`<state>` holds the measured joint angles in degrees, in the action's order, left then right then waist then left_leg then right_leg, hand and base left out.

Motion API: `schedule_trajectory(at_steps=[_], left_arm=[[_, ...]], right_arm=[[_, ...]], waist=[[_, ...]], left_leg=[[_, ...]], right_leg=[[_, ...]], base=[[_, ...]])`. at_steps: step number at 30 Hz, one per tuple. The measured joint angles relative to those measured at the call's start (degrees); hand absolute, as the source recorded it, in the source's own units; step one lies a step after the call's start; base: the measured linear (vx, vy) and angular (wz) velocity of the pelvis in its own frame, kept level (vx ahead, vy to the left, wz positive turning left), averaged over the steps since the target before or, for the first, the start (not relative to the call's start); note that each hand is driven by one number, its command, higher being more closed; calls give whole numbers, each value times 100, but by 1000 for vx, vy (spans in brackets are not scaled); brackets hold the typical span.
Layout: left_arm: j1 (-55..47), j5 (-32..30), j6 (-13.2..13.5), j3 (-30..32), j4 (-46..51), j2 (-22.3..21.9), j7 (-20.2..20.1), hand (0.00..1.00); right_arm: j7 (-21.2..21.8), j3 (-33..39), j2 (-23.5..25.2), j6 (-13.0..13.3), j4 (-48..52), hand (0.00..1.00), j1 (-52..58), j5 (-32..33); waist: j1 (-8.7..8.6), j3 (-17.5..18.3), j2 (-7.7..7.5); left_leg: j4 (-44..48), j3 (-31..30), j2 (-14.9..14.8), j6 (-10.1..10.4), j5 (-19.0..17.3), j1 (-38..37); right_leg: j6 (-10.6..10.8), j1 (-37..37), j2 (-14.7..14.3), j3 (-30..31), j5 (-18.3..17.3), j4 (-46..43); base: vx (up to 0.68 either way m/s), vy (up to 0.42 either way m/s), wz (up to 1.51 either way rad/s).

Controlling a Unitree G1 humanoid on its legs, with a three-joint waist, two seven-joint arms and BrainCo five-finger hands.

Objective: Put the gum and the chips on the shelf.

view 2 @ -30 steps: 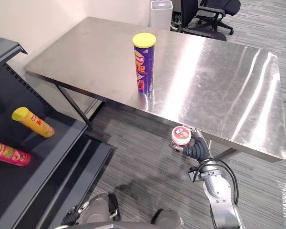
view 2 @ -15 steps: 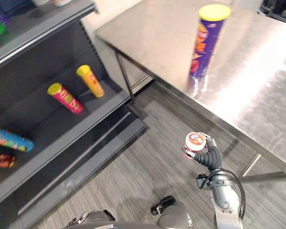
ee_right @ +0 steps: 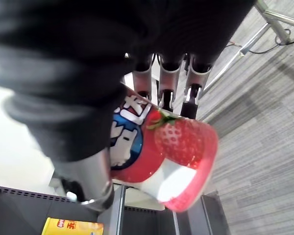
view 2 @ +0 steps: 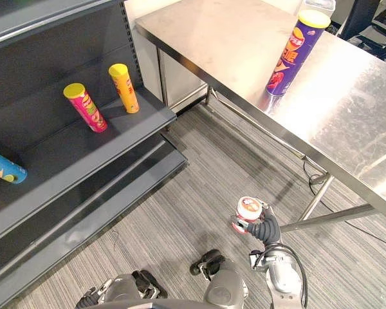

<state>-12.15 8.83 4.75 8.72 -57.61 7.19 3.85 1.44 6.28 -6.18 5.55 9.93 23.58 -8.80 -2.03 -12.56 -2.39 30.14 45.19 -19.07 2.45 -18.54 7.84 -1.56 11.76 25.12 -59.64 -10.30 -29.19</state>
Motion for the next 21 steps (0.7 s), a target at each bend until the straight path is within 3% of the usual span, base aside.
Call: schedule_trajectory(at_steps=[5, 7, 8, 9, 10, 11, 12, 13, 14, 15, 17, 18, 19, 20, 21], left_arm=[[-4, -2, -31, 2, 112, 28, 0, 0], [-28, -3, -41, -9, 109, 54, 3, 0], [-39, -12, -62, -56, 120, 64, 23, 0], [-62, -13, -88, -69, 142, 85, 32, 0], [-145, -17, -119, -136, 219, 119, 39, 0], [-298, -17, -137, -168, 328, 126, 51, 0], [-368, -16, -153, -168, 363, 126, 69, 0], [-435, -11, -172, -172, 350, 119, 113, 0], [-448, -4, -172, -177, 348, 110, 133, 0], [-417, -3, -168, -231, 344, 77, 163, 0], [-350, -3, -151, -341, 346, 88, 179, 0], [-319, -3, -150, -400, 346, 106, 200, 0], [-324, -2, -131, -443, 374, 128, 201, 0], [-309, -2, -121, -442, 376, 140, 199, 0], [-292, -2, -99, -442, 402, 111, 192, 0]], right_arm=[[4, -68, 6, -5, -251, 100, -20, 42], [1, -57, 60, -5, -349, 100, 131, 47], [14, -58, 70, -29, -403, 100, 269, 85], [23, -63, 98, -36, -406, 100, 336, 91], [29, -52, 212, -35, -393, 100, 496, 105], [37, -57, 351, -36, -380, 100, 627, 190], [36, -56, 433, -35, -362, 100, 665, 223], [31, -52, 544, -34, -301, 100, 704, 260], [31, -52, 583, -31, -269, 100, 706, 265], [30, -40, 659, -30, -148, 100, 744, 281], [42, -9, 711, -30, -46, 100, 804, 355], [41, 14, 717, -39, 0, 100, 830, 453], [40, 30, 718, -50, 129, 100, 884, 484], [35, 46, 703, -50, 205, 100, 905, 504], [29, 89, 662, -52, 266, 100, 835, 511]], waist=[[86, -29, -85], [20, -32, -90], [-41, -34, -86], [-100, -36, -82], [-192, -63, -85], [-246, -94, -47], [-241, -98, -57], [-238, -116, -36], [-246, -128, -12], [-262, -174, 65], [-266, -196, 97], [-271, -204, 96], [-271, -213, 55], [-278, -230, 11], [-268, -274, 99]], left_leg=[[-154, -292, 294, -105, -60, 22], [-195, -721, 556, -204, -115, -4], [-157, -1043, 738, -286, -161, -25], [-145, -1224, 803, -334, -185, -38], [-115, -1585, 897, -365, -213, -146], [20, -1793, 902, -433, -284, -201], [91, -1877, 902, -449, -336, -223], [143, -1983, 913, -441, -407, -221], [140, -2047, 925, -424, -420, -216], [85, -2196, 942, -416, -417, -183], [79, -2326, 972, -390, -427, -83], [98, -2403, 997, -350, -443, -50], [172, -2542, 1062, -262, -492, -40], [226, -2651, 1100, -210, -523, -38], [252, -2852, 1063, -123, -564, -23]], right_leg=[[-14, -235, 241, -142, 239, -27], [-88, -244, 581, 584, 408, -625], [-524, -4, 708, 1712, 690, -1145], [-685, 157, 687, 2386, 898, -1402], [-608, 465, 521, 3684, 1445, -1829], [-417, 597, 250, 4642, 1572, -2205], [-420, 681, 124, 5036, 1555, -2375], [-316, 830, -97, 5440, 1319, -2472], [-190, 890, -227, 5575, 1132, -2348], [233, 900, -659, 5957, 732, -1569], [612, 773, -1106, 6413, 532, -269], [692, 683, -1269, 6538, 535, 267], [905, 500, -1393, 6529, 714, 744], [1082, 392, -1382, 6475, 619, 802], [1338, 221, -1415, 6451, 474, 862]], base=[[-11, 147, 31], [43, 233, 115], [29, 254, 136], [41, 185, 165], [175, 83, 158], [201, 53, 138], [233, 48, 90], [125, 44, 45], [176, 37, 49], [204, 1, 35], [217, -46, 40], [208, -140, 57], [165, -164, 60], [176, -191, 69], [146, -168, 68]])
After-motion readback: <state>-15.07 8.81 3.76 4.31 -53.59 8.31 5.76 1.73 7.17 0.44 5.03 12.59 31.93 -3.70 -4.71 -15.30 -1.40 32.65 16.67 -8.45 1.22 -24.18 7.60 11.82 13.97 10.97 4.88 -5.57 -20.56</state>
